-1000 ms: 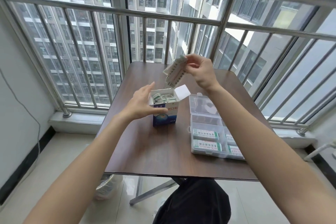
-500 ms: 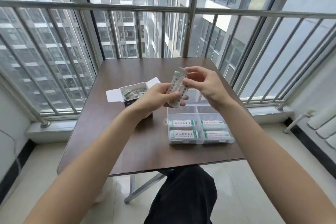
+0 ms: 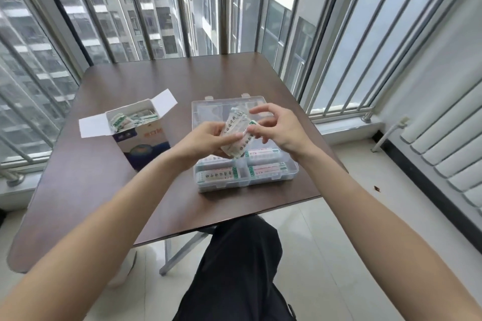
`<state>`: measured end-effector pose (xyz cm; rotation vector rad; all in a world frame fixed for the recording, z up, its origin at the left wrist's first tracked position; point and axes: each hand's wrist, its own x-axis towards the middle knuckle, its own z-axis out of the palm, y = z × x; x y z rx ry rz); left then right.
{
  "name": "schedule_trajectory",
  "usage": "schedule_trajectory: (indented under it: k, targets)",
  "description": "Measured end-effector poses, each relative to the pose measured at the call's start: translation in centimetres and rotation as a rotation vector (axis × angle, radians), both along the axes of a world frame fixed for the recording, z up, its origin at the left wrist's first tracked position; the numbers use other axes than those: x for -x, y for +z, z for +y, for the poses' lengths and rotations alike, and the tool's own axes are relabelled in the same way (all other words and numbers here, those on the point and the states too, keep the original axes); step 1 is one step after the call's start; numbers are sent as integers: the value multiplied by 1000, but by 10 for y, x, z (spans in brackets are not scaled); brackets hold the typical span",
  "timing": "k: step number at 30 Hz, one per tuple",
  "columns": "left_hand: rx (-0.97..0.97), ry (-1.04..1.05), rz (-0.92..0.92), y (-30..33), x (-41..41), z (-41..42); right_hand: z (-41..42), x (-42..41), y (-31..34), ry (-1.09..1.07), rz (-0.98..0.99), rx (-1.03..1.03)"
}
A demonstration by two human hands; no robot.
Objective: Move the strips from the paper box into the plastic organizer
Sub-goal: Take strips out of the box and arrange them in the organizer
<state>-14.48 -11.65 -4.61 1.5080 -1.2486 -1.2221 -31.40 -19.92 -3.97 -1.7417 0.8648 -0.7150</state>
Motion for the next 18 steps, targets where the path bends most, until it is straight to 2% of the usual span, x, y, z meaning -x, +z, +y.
schedule_trajectory:
  k: [8, 12, 15, 18]
  targets:
    - [64, 147, -33, -4, -19, -5, -26, 32, -9, -134, 55, 54]
    - [66, 141, -34, -3, -24, -4, -27, 34, -13, -131, 285, 119]
    - [55, 117, 27, -3, -21, -4, -18, 24, -15, -110, 560, 326]
    - [63, 83, 67, -3, -17, -4, -13, 18, -13, -102, 704, 449]
